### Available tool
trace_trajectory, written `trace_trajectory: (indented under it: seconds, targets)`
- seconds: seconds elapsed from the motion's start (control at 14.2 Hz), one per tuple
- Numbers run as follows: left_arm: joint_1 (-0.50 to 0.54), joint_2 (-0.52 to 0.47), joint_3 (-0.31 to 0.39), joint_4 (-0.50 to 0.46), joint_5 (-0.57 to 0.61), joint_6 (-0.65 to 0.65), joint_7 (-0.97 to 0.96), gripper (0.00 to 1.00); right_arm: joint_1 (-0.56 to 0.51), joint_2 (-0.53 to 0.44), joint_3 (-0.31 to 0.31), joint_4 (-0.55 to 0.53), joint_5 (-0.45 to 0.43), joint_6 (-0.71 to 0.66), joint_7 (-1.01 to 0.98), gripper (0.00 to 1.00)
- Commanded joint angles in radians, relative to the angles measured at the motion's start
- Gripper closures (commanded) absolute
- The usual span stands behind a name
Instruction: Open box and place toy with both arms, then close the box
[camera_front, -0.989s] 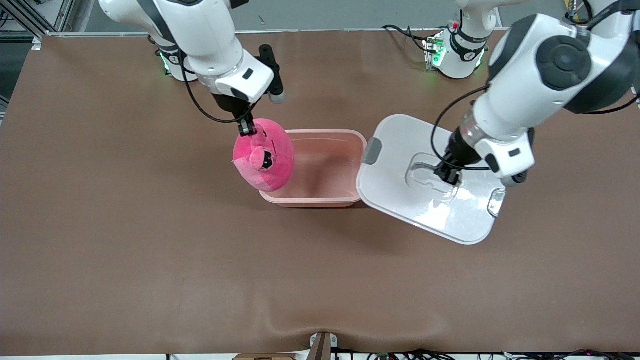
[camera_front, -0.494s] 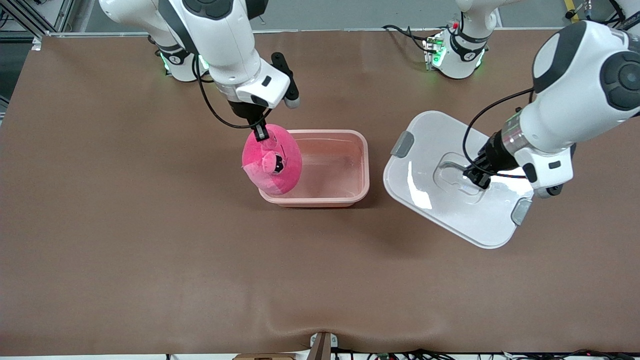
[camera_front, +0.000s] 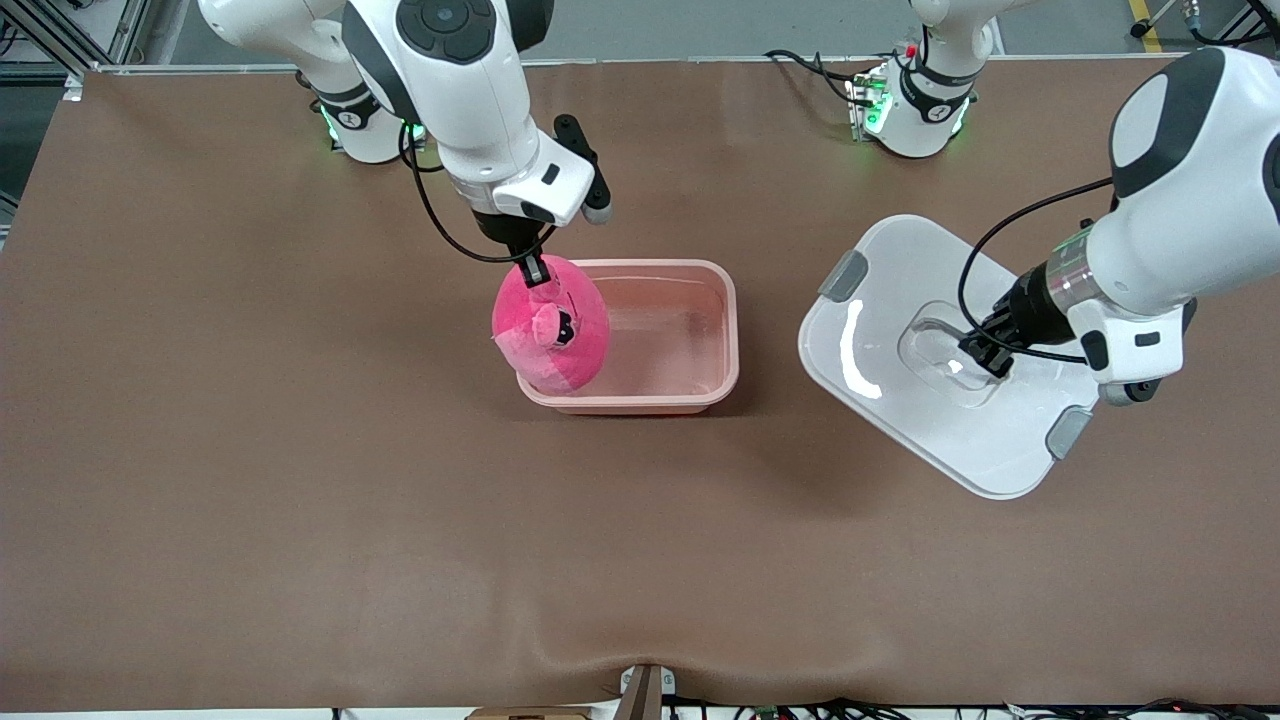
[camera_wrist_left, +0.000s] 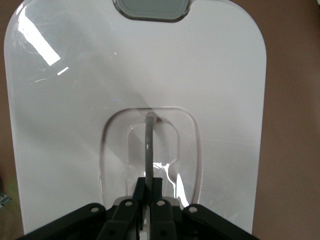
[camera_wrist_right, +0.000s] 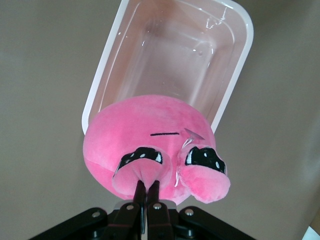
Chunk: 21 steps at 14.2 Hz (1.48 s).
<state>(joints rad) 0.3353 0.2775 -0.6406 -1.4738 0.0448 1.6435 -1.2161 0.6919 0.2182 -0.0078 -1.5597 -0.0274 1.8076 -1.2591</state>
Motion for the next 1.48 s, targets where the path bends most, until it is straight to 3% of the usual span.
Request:
trace_trajectory:
  seconds: [0.0,0.49,0.56,0.64,0.71,1.41]
  targets:
    - [0.033,-0.024,-0.004,0.000,-0.025,-0.027,0.046,1.00,0.021,-0.006,-0.009,-0.020,-0.016,0.006,-0.009,1.00]
    - [0.063,-0.024,-0.004,0.007,-0.026,-0.063,0.070,1.00,0.044,0.003,-0.009,-0.020,-0.026,0.006,-0.005,1.00]
    - [0.071,-0.024,-0.004,0.013,-0.026,-0.077,0.090,1.00,0.049,0.003,-0.009,-0.019,-0.034,0.006,0.001,0.84]
    - [0.079,-0.024,-0.004,0.015,-0.039,-0.079,0.099,1.00,0.051,0.003,-0.009,-0.017,-0.038,0.006,0.003,0.33]
    - [0.085,-0.024,-0.004,0.018,-0.057,-0.080,0.101,1.00,0.051,0.003,-0.009,-0.017,-0.039,0.010,-0.002,0.00]
    - [0.071,-0.020,-0.011,0.020,-0.066,-0.080,0.086,1.00,-0.017,-0.011,-0.017,-0.013,-0.037,-0.002,-0.005,0.00]
